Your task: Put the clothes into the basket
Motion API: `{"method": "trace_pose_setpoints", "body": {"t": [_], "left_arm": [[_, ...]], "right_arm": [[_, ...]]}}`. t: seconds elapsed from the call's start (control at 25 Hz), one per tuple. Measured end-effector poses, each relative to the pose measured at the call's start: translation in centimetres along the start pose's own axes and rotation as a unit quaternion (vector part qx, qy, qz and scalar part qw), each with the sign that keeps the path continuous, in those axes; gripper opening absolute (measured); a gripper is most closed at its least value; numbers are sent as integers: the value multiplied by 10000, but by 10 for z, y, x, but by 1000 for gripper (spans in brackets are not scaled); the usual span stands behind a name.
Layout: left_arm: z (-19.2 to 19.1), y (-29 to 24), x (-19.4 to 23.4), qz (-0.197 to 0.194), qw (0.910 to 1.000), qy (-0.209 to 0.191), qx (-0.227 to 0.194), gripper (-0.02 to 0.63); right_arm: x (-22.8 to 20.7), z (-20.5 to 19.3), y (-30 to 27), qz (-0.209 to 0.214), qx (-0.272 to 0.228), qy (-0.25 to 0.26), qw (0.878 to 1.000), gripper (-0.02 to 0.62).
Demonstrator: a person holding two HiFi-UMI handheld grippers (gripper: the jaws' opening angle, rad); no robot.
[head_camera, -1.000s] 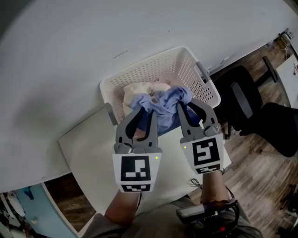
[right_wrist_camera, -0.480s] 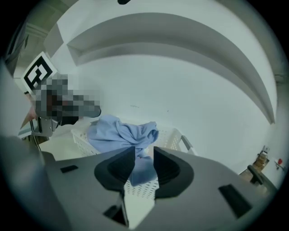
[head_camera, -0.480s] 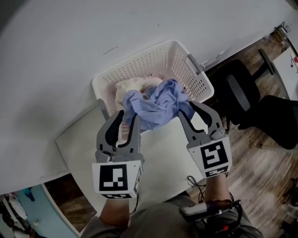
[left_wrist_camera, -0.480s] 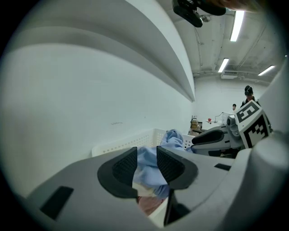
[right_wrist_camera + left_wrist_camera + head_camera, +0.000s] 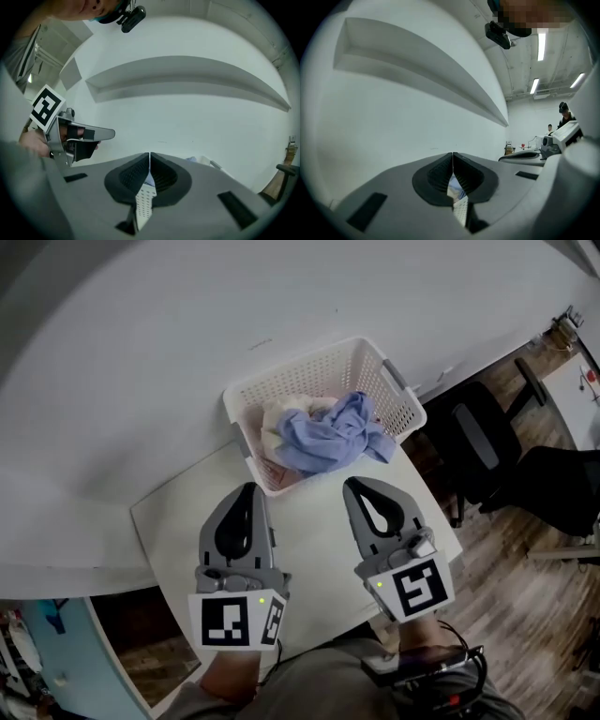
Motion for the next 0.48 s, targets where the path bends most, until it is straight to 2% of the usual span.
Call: {"method": "trace_pose_setpoints", "body": {"t": [0.2,0.48], "left_arm": [[28,40,0,124,9988,-67,-476,9],[53,75,5,271,9961,-126,-834,9]], "right_arm": [[39,25,8,108,-254,77,9996,8],[67,55,11,70,-520,199,9984,6]]}}
Point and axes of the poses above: the fingertips, and each gripper's own axes: y backward along the fingers, x to its left, z out of its top, the point moved 9 cm from there along y, backward along the fingers, and after that the axes turned 12 degrees about -x, right-handed, at the moved point
